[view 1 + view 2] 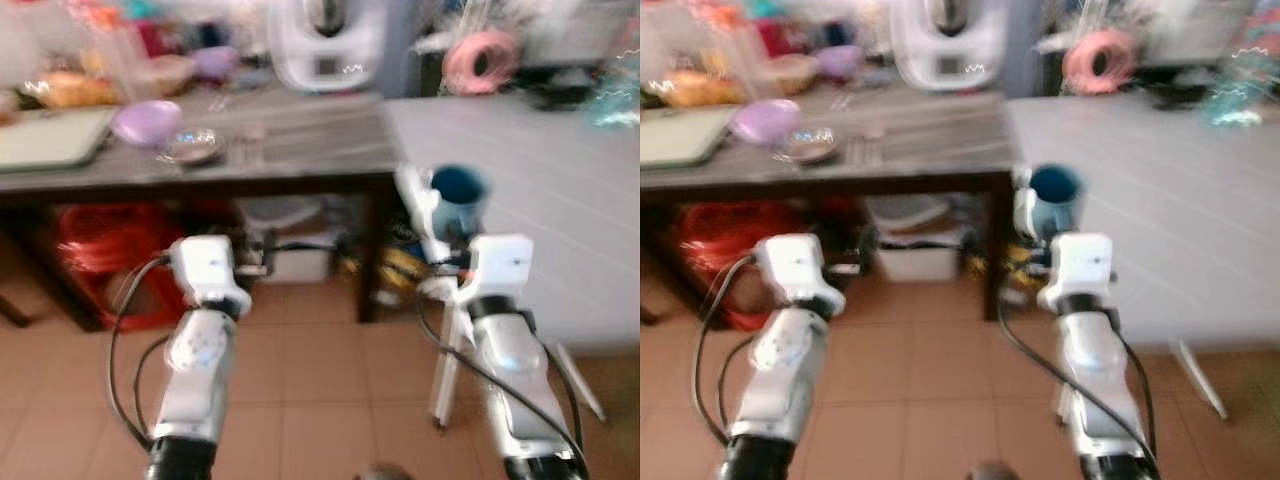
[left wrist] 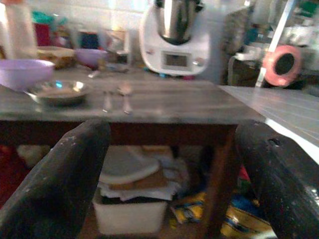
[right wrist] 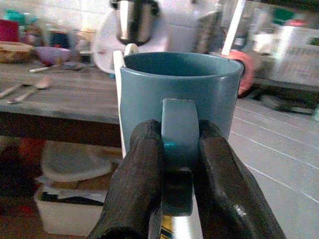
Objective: Setting the table
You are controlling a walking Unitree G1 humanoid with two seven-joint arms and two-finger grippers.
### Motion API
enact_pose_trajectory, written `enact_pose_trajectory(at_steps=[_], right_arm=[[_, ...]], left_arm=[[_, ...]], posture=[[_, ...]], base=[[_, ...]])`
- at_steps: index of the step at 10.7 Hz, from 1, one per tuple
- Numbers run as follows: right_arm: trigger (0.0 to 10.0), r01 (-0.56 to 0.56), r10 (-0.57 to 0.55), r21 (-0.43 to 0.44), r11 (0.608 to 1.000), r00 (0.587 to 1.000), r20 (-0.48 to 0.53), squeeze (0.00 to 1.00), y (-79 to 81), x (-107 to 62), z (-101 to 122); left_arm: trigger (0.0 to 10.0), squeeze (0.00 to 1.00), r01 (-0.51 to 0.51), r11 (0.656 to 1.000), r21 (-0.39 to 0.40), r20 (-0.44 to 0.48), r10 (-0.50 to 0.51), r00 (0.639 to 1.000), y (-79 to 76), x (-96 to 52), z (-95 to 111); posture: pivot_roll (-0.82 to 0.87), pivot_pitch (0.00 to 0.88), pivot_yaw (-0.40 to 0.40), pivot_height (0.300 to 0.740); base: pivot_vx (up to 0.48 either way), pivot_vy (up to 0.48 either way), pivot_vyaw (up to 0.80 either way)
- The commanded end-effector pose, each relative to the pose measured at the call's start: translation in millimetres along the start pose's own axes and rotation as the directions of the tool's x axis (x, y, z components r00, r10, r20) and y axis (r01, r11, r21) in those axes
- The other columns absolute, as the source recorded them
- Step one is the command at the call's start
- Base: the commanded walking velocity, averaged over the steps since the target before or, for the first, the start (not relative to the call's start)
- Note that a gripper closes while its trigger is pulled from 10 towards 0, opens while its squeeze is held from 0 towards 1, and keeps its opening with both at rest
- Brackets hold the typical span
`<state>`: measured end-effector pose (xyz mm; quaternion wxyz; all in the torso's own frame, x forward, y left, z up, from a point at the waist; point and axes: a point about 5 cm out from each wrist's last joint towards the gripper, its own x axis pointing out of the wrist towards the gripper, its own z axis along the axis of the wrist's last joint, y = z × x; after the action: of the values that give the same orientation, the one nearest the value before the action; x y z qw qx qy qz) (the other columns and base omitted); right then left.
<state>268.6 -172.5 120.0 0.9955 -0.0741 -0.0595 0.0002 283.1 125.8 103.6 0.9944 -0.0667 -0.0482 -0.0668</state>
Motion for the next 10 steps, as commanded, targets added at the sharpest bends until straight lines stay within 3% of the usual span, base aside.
enact_pose_trajectory(at_steps=[1, 3, 5, 7, 10], right_arm=[[10.0, -0.035, 0.035, 0.008, 0.999, 0.999, 0.037, 0.00, 11.7, 4.3, 8.8], [10.0, -0.036, 0.036, 0.039, 0.999, 0.999, 0.000, 0.00, 8.4, 2.6, 6.7], [10.0, -0.042, 0.040, 0.061, 0.997, 0.999, 0.033, 0.00, 6.5, 4.2, 12.9], [10.0, -0.064, 0.060, 0.091, 0.994, 0.997, 0.050, 0.00, 11.1, 5.1, 19.4], [10.0, -0.092, 0.085, 0.121, 0.988, 0.994, 0.064, 0.00, 16.0, 8.2, 25.6]], left_arm=[[10.0, 0.00, -0.024, 1.000, 0.017, 0.004, 0.024, 1.000, 9.9, 0.3, 2.0], [10.0, 0.00, -0.032, 0.999, 0.013, 0.005, 0.032, 0.999, 9.9, 3.2, 4.3], [10.0, 0.00, -0.029, 0.999, 0.044, 0.024, 0.028, 0.999, 9.7, 4.7, 10.0], [10.0, 0.00, -0.051, 0.997, 0.051, 0.002, 0.051, 0.999, 16.8, -4.9, 5.7], [10.0, 0.00, -0.036, 0.999, 0.035, 0.002, 0.036, 0.999, 8.4, -7.5, 7.3]], posture=[[-0.09, 0.002, 0.028, 0.740], [-0.09, 0.026, 0.039, 0.740], [-0.10, 0.057, 0.038, 0.740], [-0.10, 0.093, 0.027, 0.740], [-0.09, 0.104, 0.021, 0.740]], base=[[0.472, 0.000, 0.00], [0.412, 0.141, 0.00], [0.354, 0.323, 0.00], [0.349, 0.330, 0.00], [0.349, 0.330, 0.00]])
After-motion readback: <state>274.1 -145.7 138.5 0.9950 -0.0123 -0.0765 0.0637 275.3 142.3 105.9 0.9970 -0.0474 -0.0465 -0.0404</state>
